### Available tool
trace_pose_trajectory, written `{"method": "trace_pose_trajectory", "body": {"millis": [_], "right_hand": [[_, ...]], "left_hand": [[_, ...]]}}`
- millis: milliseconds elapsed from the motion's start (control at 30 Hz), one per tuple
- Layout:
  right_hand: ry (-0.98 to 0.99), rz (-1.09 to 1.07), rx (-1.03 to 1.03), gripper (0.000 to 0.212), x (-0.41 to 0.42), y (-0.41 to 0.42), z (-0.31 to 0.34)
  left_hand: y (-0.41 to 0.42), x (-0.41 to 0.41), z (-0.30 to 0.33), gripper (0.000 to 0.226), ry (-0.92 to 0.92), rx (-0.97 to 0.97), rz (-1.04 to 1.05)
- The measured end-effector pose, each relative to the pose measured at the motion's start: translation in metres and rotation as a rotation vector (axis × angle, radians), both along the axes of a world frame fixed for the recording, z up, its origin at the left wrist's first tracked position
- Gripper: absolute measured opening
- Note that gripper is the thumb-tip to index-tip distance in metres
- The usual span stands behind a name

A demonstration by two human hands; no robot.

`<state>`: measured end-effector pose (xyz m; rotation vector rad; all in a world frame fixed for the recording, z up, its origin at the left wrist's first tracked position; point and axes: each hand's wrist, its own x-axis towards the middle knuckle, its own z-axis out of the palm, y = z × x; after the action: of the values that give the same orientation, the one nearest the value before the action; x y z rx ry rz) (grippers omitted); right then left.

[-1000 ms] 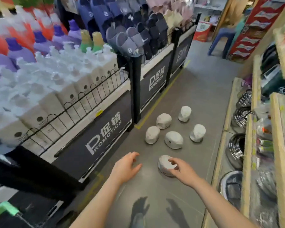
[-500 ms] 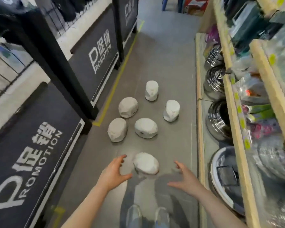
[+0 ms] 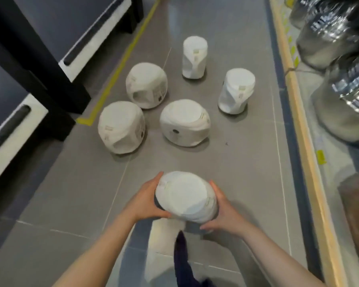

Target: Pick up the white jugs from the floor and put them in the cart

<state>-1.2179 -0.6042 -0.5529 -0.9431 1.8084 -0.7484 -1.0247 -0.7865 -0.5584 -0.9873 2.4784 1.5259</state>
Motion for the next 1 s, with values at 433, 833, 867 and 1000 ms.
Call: {"method": "trace_pose_trajectory", "body": {"millis": [433, 833, 867, 1000], "right_hand": [[-0.357, -0.198, -0.158, 0.108, -0.020, -0.024, -0.008], [-0.433, -0.315, -0.174, 0.081, -0.021, -0.054, 0.240], [-0.424, -0.297, -0.173, 0.080, -0.022, -0.056, 0.271], [-0.366, -0.245, -0.147, 0.092, -0.017, -0.059, 0.396]], "left_hand": [[-0.020, -0.024, 0.000, 0.087, 0.217, 0.212, 0.246], [-0.029, -0.031, 0.252, 0.098, 0.204, 0.158, 0.385], [-0.028, -0.030, 0.281, 0.101, 0.207, 0.148, 0.396], [-0.022, -0.018, 0.398, 0.096, 0.197, 0.122, 0.428]]}}
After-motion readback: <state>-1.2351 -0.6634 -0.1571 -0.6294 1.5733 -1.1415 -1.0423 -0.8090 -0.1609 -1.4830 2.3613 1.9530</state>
